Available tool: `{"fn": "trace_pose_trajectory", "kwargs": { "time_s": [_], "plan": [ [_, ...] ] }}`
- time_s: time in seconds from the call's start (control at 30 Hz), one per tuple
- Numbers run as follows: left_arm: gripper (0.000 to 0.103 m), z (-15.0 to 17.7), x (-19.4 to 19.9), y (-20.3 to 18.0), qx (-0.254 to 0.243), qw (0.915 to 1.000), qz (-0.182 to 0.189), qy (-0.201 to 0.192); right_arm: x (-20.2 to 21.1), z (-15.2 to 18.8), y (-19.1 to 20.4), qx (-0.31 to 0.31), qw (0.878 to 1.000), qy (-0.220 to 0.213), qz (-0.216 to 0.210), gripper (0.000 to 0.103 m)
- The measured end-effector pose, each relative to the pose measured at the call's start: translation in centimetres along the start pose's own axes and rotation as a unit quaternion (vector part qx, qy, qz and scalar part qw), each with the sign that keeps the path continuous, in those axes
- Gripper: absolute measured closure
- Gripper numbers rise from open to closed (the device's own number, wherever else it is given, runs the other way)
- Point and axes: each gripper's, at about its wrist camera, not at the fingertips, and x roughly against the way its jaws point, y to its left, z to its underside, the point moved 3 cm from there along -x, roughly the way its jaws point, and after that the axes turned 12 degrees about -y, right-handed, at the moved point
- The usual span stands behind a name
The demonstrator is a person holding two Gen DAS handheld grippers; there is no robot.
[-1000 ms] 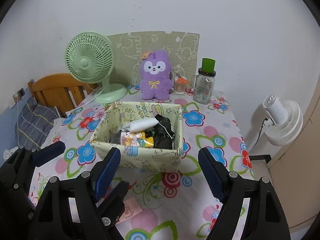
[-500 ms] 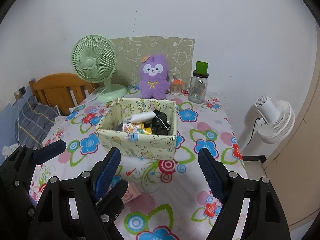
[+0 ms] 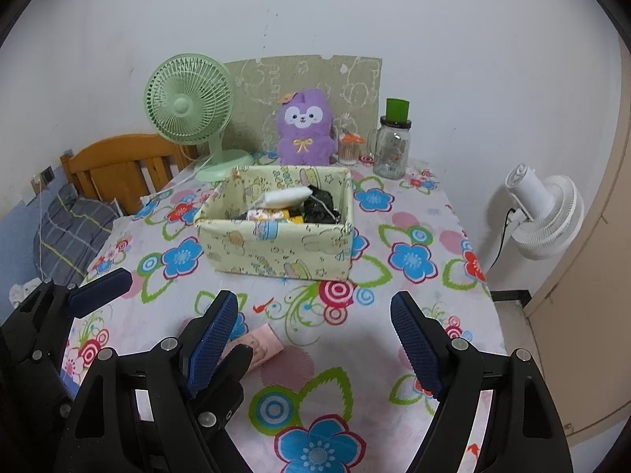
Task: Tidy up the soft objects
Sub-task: 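Raise both grippers from the box and move the left gripper toward the pink wipes pack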
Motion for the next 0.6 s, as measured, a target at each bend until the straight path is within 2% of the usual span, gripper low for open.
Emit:
{"fn": "trace_pose_trajectory", "kwargs": {
  "time_s": [0.33, 0.6],
  "plan": [
    [0.000, 2.8, -1.6, 0.3, -0.021, 0.9997, 0.002, 0.010, -1.6, 2.7, 0.8, 0.000, 1.000, 0.009, -0.012, 0.021],
    [0.001, 5.1, -3.4, 1.0, -0.024, 0.9991, 0.020, 0.029, -3.0, 5.0, 1.0, -0.010, 1.000, 0.017, -0.007, 0.021]
  ]
}}
